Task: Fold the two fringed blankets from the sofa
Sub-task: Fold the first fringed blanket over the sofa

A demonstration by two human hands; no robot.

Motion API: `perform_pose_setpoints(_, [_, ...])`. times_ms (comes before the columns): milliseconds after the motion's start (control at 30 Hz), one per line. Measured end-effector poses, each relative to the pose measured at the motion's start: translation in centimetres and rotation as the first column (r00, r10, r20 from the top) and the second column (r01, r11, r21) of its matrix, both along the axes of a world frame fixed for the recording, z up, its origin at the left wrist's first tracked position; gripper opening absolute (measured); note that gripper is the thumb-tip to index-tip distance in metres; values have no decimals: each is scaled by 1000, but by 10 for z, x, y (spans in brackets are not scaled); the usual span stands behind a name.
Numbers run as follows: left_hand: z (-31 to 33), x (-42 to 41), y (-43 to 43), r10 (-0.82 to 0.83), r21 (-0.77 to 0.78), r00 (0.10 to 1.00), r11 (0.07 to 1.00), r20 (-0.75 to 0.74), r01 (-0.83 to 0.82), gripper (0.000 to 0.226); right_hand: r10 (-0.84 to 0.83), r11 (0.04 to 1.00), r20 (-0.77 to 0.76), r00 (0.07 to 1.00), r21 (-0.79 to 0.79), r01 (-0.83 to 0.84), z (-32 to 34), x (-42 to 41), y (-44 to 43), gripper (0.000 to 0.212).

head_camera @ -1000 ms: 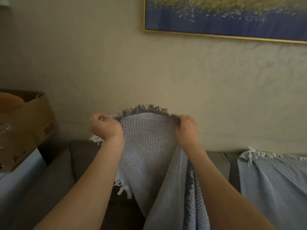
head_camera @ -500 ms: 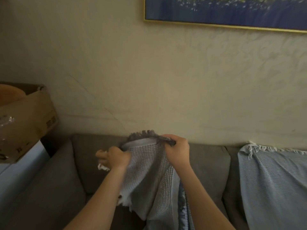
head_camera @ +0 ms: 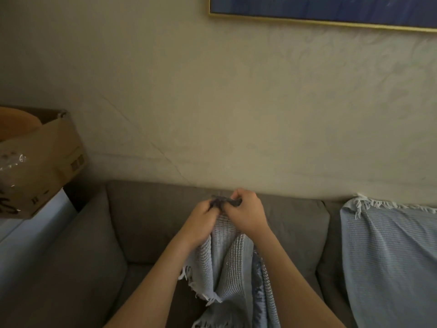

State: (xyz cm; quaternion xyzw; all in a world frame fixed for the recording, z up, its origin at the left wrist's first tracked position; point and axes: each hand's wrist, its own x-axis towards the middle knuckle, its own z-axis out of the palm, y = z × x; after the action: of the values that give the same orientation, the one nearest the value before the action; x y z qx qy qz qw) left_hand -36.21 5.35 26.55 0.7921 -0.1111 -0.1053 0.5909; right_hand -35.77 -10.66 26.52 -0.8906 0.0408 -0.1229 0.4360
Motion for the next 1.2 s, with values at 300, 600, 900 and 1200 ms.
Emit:
perform_pose_setpoints(300, [25, 12, 7, -42, 192, 991, 981, 128, 16, 31, 162, 920, 136, 977, 337, -200, -9, -5, -5, 32])
perform_pose_setpoints(600, [57, 49, 22, 315, 86, 858, 921, 405, -379, 20, 331, 789, -90, 939, 572, -223, -27, -10, -16, 20])
perform_pose_setpoints(900, [106, 84, 33, 586, -81, 692, 784, 421, -615, 34, 384, 863, -578, 720, -51, -502, -16, 9, -15, 55])
perform_pose_setpoints(1200, [149, 95, 46, 773, -300, 494, 619, 398, -726, 18, -322, 945, 250, 913, 150, 292, 86, 41, -19, 37])
